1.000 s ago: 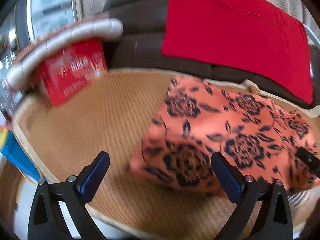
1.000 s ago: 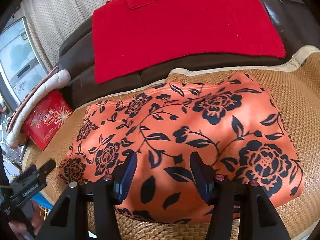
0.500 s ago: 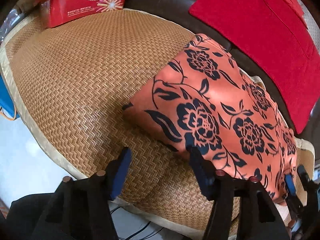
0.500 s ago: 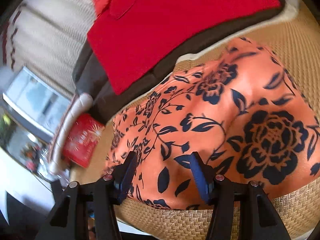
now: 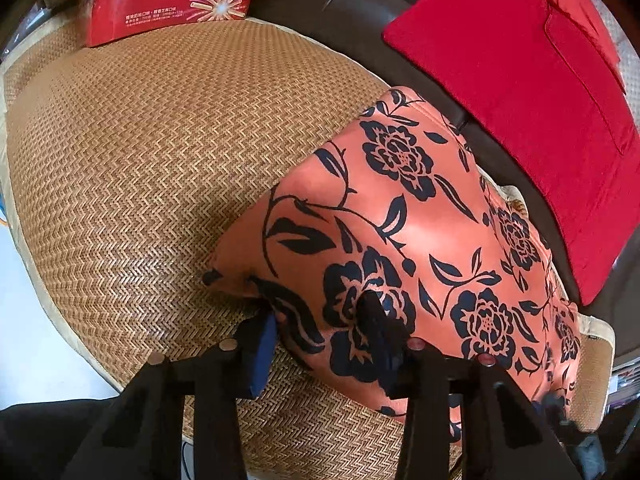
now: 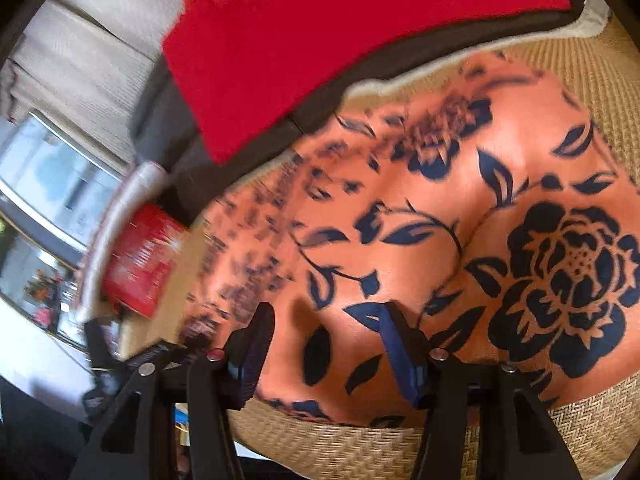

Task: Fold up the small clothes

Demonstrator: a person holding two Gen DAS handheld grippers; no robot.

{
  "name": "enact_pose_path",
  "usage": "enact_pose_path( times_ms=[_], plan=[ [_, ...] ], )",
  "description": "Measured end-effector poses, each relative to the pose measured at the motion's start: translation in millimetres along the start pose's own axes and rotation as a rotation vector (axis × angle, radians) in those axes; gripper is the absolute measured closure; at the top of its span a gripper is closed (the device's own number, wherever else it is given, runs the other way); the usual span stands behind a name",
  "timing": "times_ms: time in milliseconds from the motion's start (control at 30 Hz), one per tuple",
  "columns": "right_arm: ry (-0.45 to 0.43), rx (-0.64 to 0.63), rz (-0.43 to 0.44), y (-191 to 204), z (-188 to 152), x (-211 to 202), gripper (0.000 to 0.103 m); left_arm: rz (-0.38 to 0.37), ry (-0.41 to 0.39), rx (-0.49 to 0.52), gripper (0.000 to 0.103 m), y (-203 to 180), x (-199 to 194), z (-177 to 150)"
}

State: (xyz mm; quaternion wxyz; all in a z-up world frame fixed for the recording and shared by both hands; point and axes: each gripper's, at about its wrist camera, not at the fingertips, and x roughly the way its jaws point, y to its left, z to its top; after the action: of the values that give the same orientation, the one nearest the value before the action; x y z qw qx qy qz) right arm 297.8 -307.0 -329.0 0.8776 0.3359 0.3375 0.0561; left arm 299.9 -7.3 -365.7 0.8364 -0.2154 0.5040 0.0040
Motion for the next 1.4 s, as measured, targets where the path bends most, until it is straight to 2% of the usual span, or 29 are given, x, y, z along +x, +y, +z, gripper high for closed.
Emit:
enact_pose_path(
  times_ms=[33, 67, 133, 233, 300, 333, 367, 433, 533, 600, 733, 800, 867, 1000, 1100, 1167, 1200, 1233, 1267, 1333, 1400],
  plan=[
    [0.017, -0.003, -0.025, -0.9, -0.4, 4.9, 0.059, -0.012, 0.000, -0.007, 0.059, 0.0, 1.6, 1.3],
    [0.018, -0.006, -0.043, -2.0, -0.2, 6.2, 0.062, -0.016, -0.001, -0.013, 0.057, 0.8, 1.5, 2.3],
    [0.027, 0.004, -0.037, -6.2, 0.3, 7.7, 0.067, -0.023, -0.002, -0.029, 0.052, 2.6, 2.2, 4.7],
    [0.040, 0.020, -0.030, -14.2, 1.8, 9.8, 0.076, -0.012, -0.015, -0.031, 0.052, -1.6, 5.4, 15.6],
    [0.045, 0.030, -0.016, -17.3, 0.5, 7.8, 0.078, 0.021, -0.026, -0.021, 0.062, -10.4, 12.7, 18.7],
    [0.046, 0.035, -0.008, -19.3, 0.3, 7.3, 0.078, 0.033, -0.030, -0.022, 0.073, -6.2, 21.9, 17.3],
    [0.046, 0.037, -0.003, -19.5, -0.2, 6.6, 0.078, 0.037, -0.028, -0.029, 0.079, -8.2, 24.7, 18.5],
    [0.044, 0.039, 0.000, -20.1, -1.5, 4.5, 0.078, 0.048, -0.042, -0.018, 0.083, -14.1, 25.8, 19.5],
    [0.036, 0.070, 0.019, -22.0, -1.7, 0.3, 0.079, 0.071, -0.103, 0.074, 0.085, -36.2, 14.5, 19.5],
    [0.037, 0.105, 0.045, -26.1, 0.5, -4.4, 0.079, 0.057, -0.160, 0.153, 0.085, -55.1, -0.2, 19.1],
    [-0.045, 0.175, 0.088, -44.6, 8.7, -31.2, 0.075, 0.001, -0.285, 0.361, 0.086, -105.0, -36.0, 11.2],
    [-0.086, 0.199, 0.113, -54.1, 11.6, -44.7, 0.075, -0.044, -0.351, 0.500, 0.086, -139.0, -53.7, -3.5],
    [-0.131, 0.222, 0.135, -64.5, 14.6, -59.3, 0.075, -0.094, -0.381, 0.605, 0.086, -162.4, -66.2, -21.1],
    [-0.216, 0.292, 0.208, -90.3, 20.4, -87.7, 0.074, -0.178, -0.373, 0.790, 0.087, -213.7, -70.0, -70.0],
    [-0.265, 0.356, 0.276, -109.9, 24.3, -104.2, 0.074, -0.217, -0.306, 0.899, 0.087, -242.5, -47.4, -109.2],
    [-0.278, 0.393, 0.310, -122.7, 27.5, -110.7, 0.070, -0.215, -0.233, 0.973, 0.086, -255.4, -23.3, -131.7],
    [-0.278, 0.408, 0.325, -127.6, 29.2, -111.8, 0.058, -0.210, -0.207, 0.991, 0.085, -257.5, -14.4, -136.2],
    [-0.271, 0.435, 0.347, -134.2, 31.2, -111.4, 0.028, -0.212, -0.185, 1.005, 0.082, -256.9, -6.8, -138.3],
    [-0.266, 0.457, 0.365, -138.7, 32.4, -110.3, 0.019, -0.231, -0.180, 1.011, 0.080, -254.7, -7.0, -136.9],
    [-0.252, 0.475, 0.399, -144.8, 36.8, -106.0, 0.018, -0.304, -0.190, 1.019, 0.075, -243.8, -21.1, -129.6],
    [-0.242, 0.462, 0.405, -148.0, 46.0, -102.4, 0.018, -0.425, -0.190, 1.033, 0.067, -226.6, -45.1, -118.2]
  ],
)
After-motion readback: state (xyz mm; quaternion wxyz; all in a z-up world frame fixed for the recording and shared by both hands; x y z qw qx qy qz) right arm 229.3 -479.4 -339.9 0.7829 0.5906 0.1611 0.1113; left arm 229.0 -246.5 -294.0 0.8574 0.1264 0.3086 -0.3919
